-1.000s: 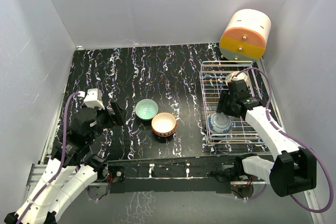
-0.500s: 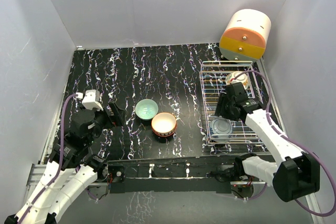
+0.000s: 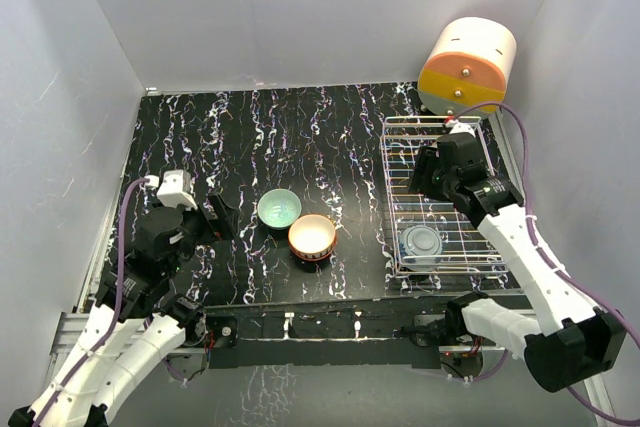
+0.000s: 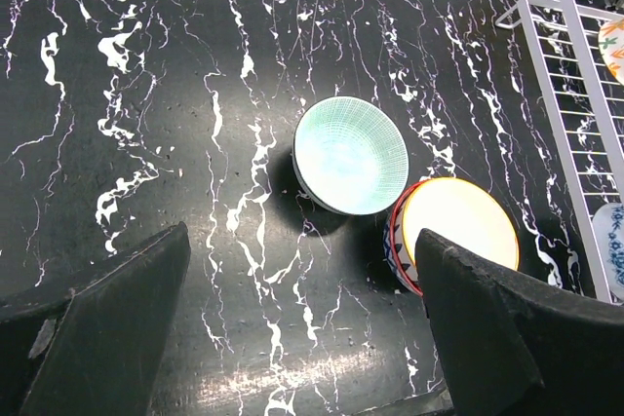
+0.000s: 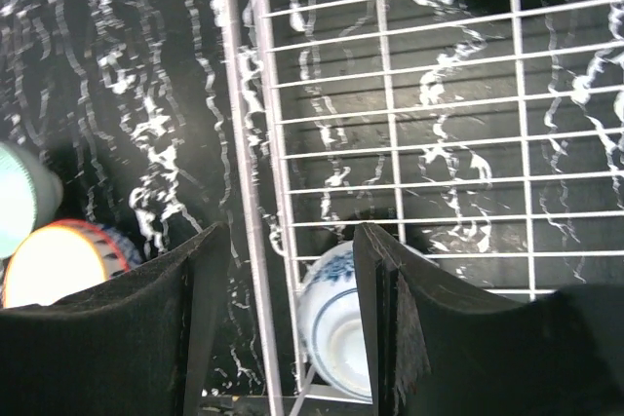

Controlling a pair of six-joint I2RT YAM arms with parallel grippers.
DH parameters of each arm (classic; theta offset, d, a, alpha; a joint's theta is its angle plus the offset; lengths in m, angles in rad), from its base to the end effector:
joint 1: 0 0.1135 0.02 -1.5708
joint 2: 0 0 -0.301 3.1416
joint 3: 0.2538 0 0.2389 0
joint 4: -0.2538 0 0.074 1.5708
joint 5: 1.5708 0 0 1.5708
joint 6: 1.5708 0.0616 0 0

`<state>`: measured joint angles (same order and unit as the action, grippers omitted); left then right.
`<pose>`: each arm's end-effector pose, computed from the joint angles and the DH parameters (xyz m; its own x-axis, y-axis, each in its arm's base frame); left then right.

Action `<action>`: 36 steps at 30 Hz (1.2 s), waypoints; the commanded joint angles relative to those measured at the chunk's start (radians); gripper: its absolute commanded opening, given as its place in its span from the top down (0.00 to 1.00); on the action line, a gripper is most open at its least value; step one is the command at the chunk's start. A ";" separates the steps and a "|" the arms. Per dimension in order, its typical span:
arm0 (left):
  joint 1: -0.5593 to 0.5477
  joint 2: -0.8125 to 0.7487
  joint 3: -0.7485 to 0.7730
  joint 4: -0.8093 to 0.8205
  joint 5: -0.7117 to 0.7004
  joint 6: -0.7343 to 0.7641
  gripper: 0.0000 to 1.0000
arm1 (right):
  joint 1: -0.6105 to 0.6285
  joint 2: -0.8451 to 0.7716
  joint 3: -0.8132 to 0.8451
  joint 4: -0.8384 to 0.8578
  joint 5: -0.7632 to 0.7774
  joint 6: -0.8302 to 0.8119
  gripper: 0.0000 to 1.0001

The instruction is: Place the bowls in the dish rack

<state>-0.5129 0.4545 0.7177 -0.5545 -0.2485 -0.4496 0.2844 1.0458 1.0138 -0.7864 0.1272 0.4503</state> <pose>0.0818 -0.0287 0.3253 -0.3429 -0.2904 -0.8934 0.1347 0.9260 -0.3527 0.1889 0.0471 0.3279 -0.7158 0.2406 -0.6556 0.1293 0.9682 0.2141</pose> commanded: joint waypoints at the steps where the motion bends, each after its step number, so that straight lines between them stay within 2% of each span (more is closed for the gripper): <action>1: -0.003 0.025 0.017 -0.015 -0.041 -0.021 0.03 | 0.100 -0.025 0.083 0.042 -0.004 -0.005 0.44; 5: -0.004 0.055 0.038 -0.010 -0.061 -0.038 0.03 | 0.230 0.012 0.133 0.075 0.010 0.014 0.45; 12: -0.003 0.076 0.108 -0.036 -0.099 -0.029 0.03 | 0.547 0.161 0.209 0.174 0.112 0.017 0.44; 21: -0.004 0.031 0.143 -0.088 -0.183 -0.045 0.03 | 0.823 0.313 0.176 0.262 0.093 -0.014 0.44; 30: -0.003 -0.008 0.167 -0.114 -0.240 -0.063 0.03 | 0.861 0.407 0.106 0.389 -0.033 -0.042 0.46; 36: -0.003 -0.026 0.167 -0.132 -0.248 -0.069 0.03 | 0.861 0.507 0.141 0.406 -0.080 -0.118 0.48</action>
<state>-0.5129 0.4423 0.8551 -0.6643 -0.4690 -0.5110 1.1469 1.5112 1.1164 -0.4583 0.0818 0.3950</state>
